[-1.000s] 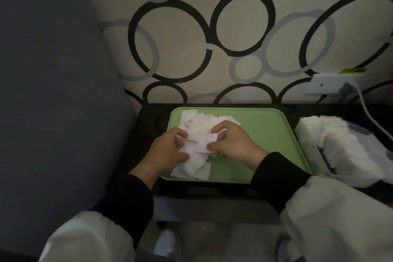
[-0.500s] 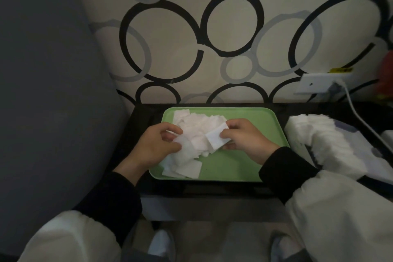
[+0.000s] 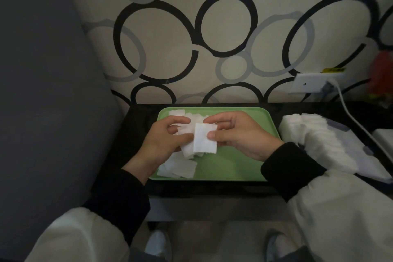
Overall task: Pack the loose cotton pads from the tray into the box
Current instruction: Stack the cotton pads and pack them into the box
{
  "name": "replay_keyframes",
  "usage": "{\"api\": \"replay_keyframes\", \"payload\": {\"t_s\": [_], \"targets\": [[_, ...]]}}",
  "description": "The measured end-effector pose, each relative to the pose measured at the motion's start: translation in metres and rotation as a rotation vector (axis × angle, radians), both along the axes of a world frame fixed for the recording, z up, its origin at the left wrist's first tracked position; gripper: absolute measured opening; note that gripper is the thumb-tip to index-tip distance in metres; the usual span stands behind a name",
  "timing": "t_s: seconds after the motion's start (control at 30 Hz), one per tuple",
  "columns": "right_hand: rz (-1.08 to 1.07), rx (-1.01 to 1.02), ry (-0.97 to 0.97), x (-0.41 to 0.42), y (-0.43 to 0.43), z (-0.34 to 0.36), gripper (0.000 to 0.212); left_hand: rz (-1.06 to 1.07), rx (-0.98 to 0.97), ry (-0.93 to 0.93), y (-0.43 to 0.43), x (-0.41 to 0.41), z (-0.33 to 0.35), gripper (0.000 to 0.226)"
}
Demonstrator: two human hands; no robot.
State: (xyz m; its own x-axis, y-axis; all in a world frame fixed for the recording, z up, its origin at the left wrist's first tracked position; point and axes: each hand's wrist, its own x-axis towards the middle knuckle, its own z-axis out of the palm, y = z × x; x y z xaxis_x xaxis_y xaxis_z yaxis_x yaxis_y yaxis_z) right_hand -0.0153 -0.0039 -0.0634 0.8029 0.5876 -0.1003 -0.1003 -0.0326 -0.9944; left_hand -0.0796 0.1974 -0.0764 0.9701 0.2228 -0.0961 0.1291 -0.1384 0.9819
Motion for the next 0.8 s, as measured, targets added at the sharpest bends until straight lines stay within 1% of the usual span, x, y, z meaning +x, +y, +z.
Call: {"api": "replay_keyframes", "payload": {"t_s": [0.23, 0.5, 0.6, 0.73, 0.8], "targets": [[-0.05, -0.124, -0.069, -0.003, -0.002, 0.005, 0.042, -0.052, -0.008, 0.028, -0.016, -0.003, 0.006, 0.034], [-0.084, -0.3, -0.161, -0.003, -0.004, 0.006, 0.057, -0.164, -0.043, 0.062, -0.025, -0.004, 0.01, 0.026], [-0.085, -0.341, -0.177, -0.001, -0.004, 0.002, 0.062, -0.166, -0.023, 0.093, -0.026, -0.004, 0.01, 0.02], [-0.077, -0.376, -0.198, -0.002, 0.0, -0.002, 0.061, -0.13, -0.061, 0.131, -0.027, -0.003, 0.013, 0.024], [-0.078, -0.386, -0.212, -0.004, 0.005, -0.004, 0.058, -0.142, -0.042, 0.123, -0.026, -0.005, 0.012, 0.021]]}}
